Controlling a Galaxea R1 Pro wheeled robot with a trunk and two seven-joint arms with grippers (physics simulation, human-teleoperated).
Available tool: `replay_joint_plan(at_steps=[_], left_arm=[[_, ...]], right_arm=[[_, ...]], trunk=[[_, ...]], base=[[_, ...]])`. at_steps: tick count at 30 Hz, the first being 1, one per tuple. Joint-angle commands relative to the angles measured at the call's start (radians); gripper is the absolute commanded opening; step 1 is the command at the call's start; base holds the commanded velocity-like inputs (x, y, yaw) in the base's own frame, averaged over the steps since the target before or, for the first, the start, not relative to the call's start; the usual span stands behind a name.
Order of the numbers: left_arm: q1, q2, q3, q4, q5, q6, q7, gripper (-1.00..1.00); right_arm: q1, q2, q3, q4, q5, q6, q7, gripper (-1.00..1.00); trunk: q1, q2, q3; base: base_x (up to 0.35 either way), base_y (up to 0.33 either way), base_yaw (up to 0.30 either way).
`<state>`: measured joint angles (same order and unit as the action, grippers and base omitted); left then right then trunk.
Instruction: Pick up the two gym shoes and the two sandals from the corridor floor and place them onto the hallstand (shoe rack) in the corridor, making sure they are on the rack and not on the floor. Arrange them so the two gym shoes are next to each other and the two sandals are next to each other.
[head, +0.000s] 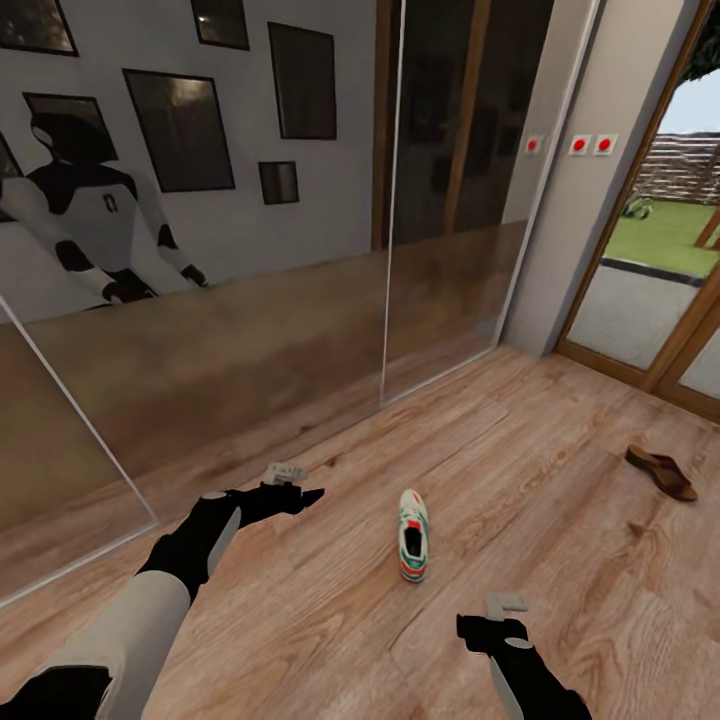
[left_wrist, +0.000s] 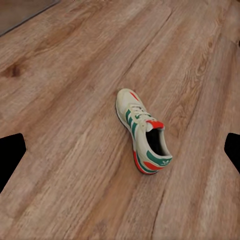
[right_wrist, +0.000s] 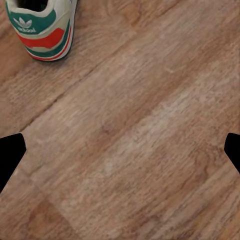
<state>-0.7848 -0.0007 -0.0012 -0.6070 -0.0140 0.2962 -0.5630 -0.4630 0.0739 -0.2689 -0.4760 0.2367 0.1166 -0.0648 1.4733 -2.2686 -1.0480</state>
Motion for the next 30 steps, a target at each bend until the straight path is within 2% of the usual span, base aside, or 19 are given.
replay_joint_plan(at_steps=[1, 14, 18, 23, 30], left_arm=[[0.0, 0.0, -0.001, -0.002, -0.001, 0.007, -0.004, 1.0], [-0.001, -0.001, -0.008, -0.001, 0.0, 0.008, -0.007, 1.0], [-0.015, -0.024, -0.03, -0.01, 0.01, 0.027, -0.023, 1.0], [-0.027, -0.052, -0.031, -0.02, 0.015, 0.044, -0.026, 1.0], [-0.055, -0.076, -0.033, -0.042, 0.016, 0.083, -0.064, 1.0]], right_arm=[[0.0, 0.001, -0.005, -0.003, 0.01, 0.006, 0.0, 1.0], [0.0, 0.001, -0.004, 0.0, 0.012, 0.005, 0.004, 1.0], [0.0, 0.007, -0.004, 0.002, 0.016, -0.001, 0.006, 1.0], [0.0, 0.01, -0.004, 0.002, 0.016, 0.003, 0.004, 1.0], [0.0, 0.019, -0.003, 0.002, 0.015, -0.024, 0.003, 1.0]], trunk=[[0.0, 0.0, -0.002], [0.0, 0.0, -0.004], [0.0, 0.0, -0.004], [0.0, 0.0, -0.004], [0.0, 0.0, -0.004]], base=[[0.228, 0.178, 0.0], [0.239, 0.2, 0.0], [0.0, 0.0, 0.0], [0.0, 0.0, 0.0], [0.0, 0.0, 0.0]])
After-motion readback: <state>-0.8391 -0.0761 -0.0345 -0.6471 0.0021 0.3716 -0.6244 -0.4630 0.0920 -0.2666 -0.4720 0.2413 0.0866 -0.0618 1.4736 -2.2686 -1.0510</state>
